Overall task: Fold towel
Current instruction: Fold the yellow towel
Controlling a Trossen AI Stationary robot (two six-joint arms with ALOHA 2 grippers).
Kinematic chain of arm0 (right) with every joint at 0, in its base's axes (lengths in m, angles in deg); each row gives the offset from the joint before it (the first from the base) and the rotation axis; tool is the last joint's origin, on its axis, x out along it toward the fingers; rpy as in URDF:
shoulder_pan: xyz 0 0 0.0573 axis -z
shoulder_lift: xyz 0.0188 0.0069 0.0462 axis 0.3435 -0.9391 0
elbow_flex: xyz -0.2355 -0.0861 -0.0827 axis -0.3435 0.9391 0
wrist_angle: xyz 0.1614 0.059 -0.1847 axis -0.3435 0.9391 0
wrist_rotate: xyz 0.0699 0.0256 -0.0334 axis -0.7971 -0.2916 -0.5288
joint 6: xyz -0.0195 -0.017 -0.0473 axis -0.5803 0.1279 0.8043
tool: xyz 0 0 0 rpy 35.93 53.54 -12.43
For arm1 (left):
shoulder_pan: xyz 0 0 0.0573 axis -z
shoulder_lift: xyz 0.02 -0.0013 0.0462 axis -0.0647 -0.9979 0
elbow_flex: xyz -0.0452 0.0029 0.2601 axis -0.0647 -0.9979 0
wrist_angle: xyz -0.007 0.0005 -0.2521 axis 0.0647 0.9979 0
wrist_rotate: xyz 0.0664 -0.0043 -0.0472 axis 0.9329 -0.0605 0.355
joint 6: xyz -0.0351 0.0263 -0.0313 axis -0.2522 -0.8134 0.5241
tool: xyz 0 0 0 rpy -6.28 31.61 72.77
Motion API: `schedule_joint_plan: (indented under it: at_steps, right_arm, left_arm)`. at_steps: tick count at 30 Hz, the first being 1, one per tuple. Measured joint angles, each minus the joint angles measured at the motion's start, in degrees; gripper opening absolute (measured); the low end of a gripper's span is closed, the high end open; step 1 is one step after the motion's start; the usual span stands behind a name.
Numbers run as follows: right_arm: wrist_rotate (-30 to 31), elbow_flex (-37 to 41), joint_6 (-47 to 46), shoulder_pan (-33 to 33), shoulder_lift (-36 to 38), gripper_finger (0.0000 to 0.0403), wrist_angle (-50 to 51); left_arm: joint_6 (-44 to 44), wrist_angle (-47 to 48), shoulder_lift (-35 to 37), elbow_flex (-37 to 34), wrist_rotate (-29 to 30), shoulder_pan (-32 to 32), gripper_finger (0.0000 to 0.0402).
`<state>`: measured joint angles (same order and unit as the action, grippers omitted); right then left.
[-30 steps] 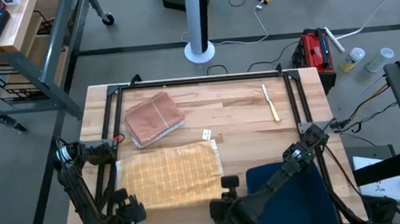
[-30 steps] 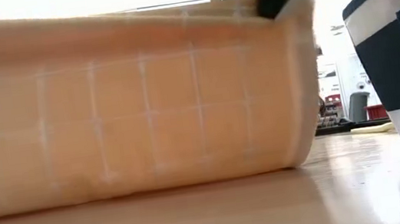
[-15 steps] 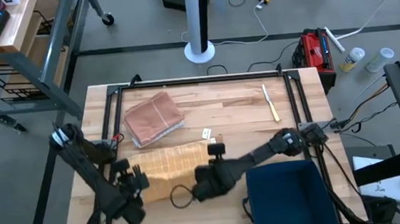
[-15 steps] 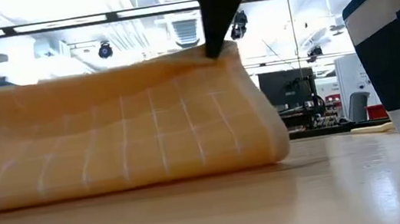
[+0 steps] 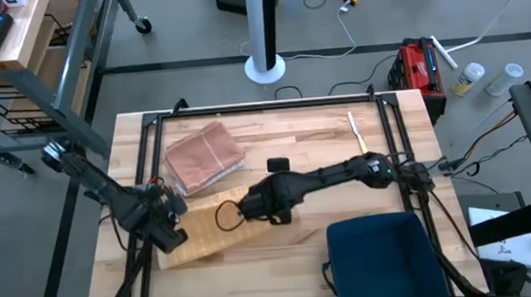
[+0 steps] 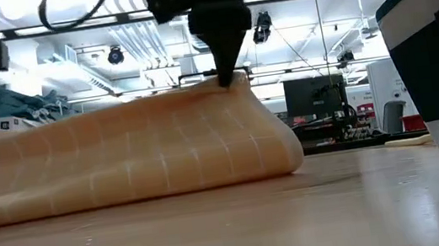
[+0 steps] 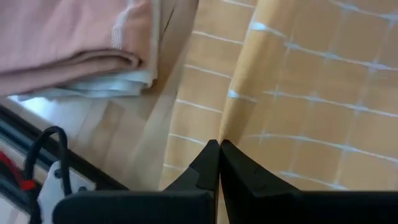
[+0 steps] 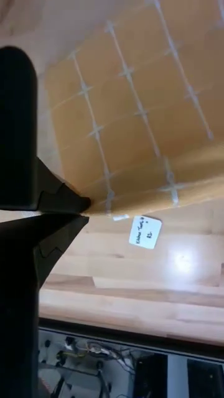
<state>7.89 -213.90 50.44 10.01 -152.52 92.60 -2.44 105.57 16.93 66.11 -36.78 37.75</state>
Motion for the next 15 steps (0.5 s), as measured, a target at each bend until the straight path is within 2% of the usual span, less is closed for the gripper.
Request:
schedule_joint_plan:
  at_steps: [4,9,15]
  right_arm:
    - [-1.8,0.1,1.7,2.0,-0.1,0.0,-0.7]
    - [-3.4,0.6,1.2,4.3,-0.1,0.0004,-1.9]
    - [-2.5,1.7,2.0,6.6,-0.1,0.0055,-5.2]
  left_arm:
    - [-0.4,-1.4,2.3,-2.9,1.7,-2.0,0.0]
    - [-3.8,-4.4,2.2,-3.8,6.7,-3.7,0.0]
    - [-4.8,-4.5,1.3,-5.3,7.4,-6.1,0.0018]
